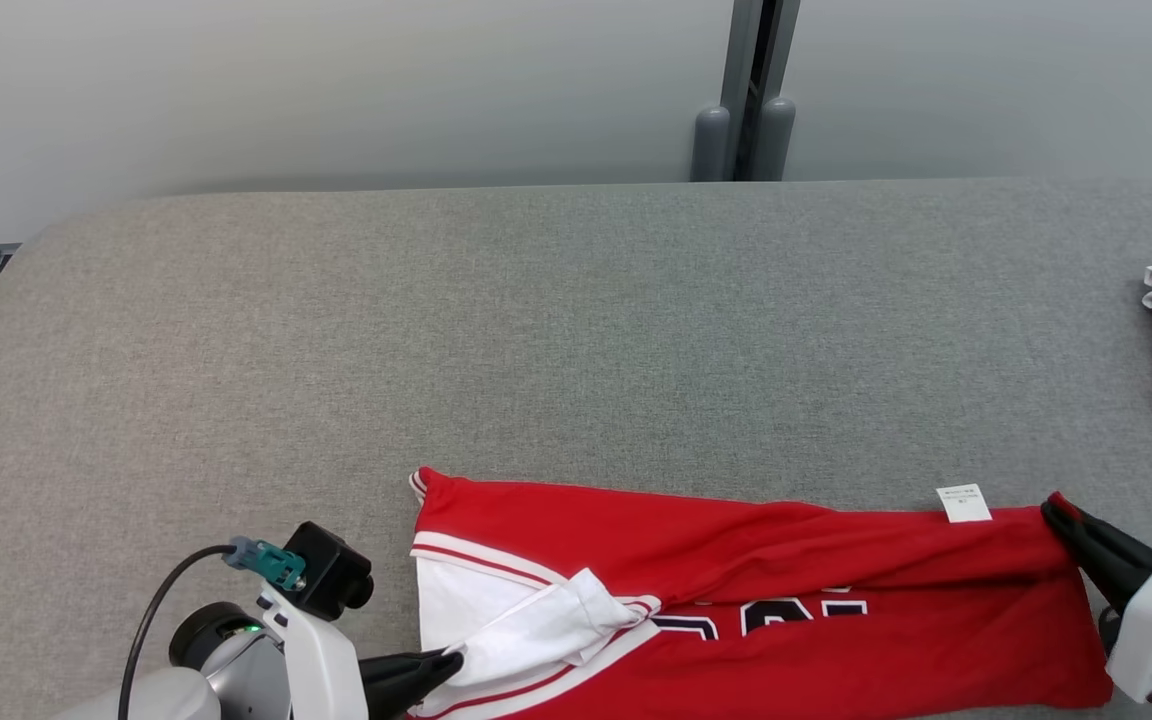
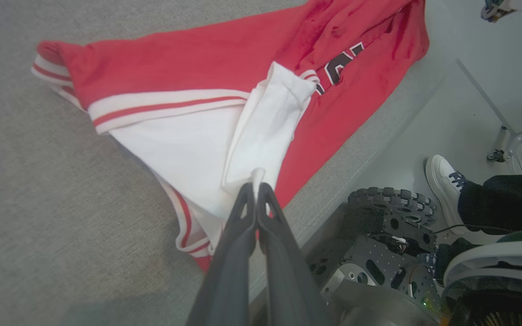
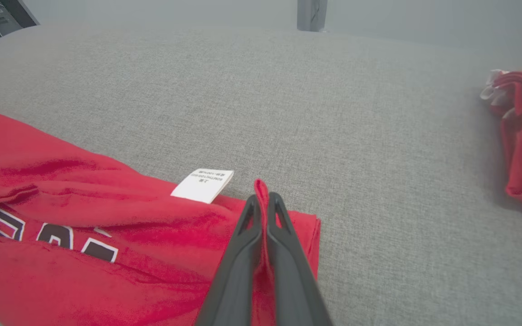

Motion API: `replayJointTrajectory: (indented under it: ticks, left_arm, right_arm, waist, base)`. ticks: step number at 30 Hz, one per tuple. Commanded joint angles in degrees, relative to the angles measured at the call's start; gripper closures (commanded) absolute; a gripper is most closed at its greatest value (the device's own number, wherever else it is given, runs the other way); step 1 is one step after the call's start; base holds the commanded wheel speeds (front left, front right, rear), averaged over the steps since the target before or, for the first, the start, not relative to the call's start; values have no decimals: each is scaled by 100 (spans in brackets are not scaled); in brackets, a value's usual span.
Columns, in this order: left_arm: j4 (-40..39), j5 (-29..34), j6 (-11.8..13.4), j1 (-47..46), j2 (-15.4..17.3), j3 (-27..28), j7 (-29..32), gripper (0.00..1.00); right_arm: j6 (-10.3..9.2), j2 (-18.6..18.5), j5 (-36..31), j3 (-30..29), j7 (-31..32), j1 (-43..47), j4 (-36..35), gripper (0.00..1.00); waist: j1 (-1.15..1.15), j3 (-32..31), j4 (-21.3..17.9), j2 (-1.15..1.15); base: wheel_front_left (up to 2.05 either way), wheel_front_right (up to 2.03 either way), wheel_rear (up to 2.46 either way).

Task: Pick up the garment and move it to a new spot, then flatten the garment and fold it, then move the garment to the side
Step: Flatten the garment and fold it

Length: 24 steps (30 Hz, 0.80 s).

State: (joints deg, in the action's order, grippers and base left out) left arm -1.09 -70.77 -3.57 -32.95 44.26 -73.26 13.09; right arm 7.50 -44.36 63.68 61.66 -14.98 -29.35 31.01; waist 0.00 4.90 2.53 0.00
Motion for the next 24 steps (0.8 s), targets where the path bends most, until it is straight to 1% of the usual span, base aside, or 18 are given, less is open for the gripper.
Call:
replayJointTrajectory:
  ticks: [1, 2, 3, 4, 7, 12, 15, 18, 19, 20, 21, 24]
  left_arm:
    - [25, -18, -49, 72, -16, 8, 11, 100]
    - [30, -23, -44, 87, -21, 7, 22, 100]
    - [30, -23, -44, 87, -21, 7, 22, 100]
    - [34, -19, -39, 94, -24, 7, 34, 100]
    - [44, 3, -41, 113, -34, 5, 72, 100]
    - [83, 26, -6, 178, -12, 5, 134, 100]
    - [112, 87, 0, 202, 7, 4, 184, 100]
    - [129, 83, 11, 242, 0, 2, 220, 100]
    - [127, 84, 15, 239, -5, 6, 208, 66]
    - [122, 121, 39, 237, -15, 36, 133, 3]
    - [136, 100, 80, 261, -35, 73, 81, 0]
    - [149, 158, 130, 246, -71, 186, -153, 0]
  right_arm:
    - [-2, -117, 138, 85, 86, 86, -52, 100]
    - [-2, -172, 226, 162, 213, 119, -92, 69]
    - [-2, -172, 226, 162, 213, 119, -92, 69]
    - [-2, -243, 250, 214, 279, 91, -128, 0]
    - [-2, -408, 524, 378, 653, 149, -278, 0]
    - [-2, -679, 781, 489, 958, 156, -469, 0]
    - [-2, -736, 894, 485, 1035, 165, -466, 0]
    - [-2, -739, 966, 386, 864, 144, -360, 0]
    - [-2, -708, 974, 346, 784, 138, -304, 0]
    - [-2, -664, 959, 309, 683, 135, -270, 0]
    - [-1, -620, 920, 270, 550, 119, -224, 0]
    - [-1, -459, 804, 112, 188, 74, -47, 0]
  waist:
    - [0, -10, -14, 0]
    - [0, -16, -19, 0]
    - [0, -16, -19, 0]
    - [0, -21, -24, 0]
    - [0, -30, -36, 0]
    - [0, -65, -52, 0]
    - [0, -89, -56, 0]
    - [0, -111, -50, 0]
    - [0, -120, -47, 0]
    - [0, -134, -42, 0]
    - [0, -142, -40, 0]
    - [0, -172, -32, 0]
  base:
    - [0, 0, 0]
    - [0, 0, 0]
    - [0, 0, 0]
    - [0, 0, 0]
    - [0, 0, 0]
    - [0, 0, 0]
    - [0, 0, 0]
    - [0, 0, 0]
    - [0, 0, 0]
    - [0, 0, 0]
    - [0, 0, 0]
    - [0, 0, 0]
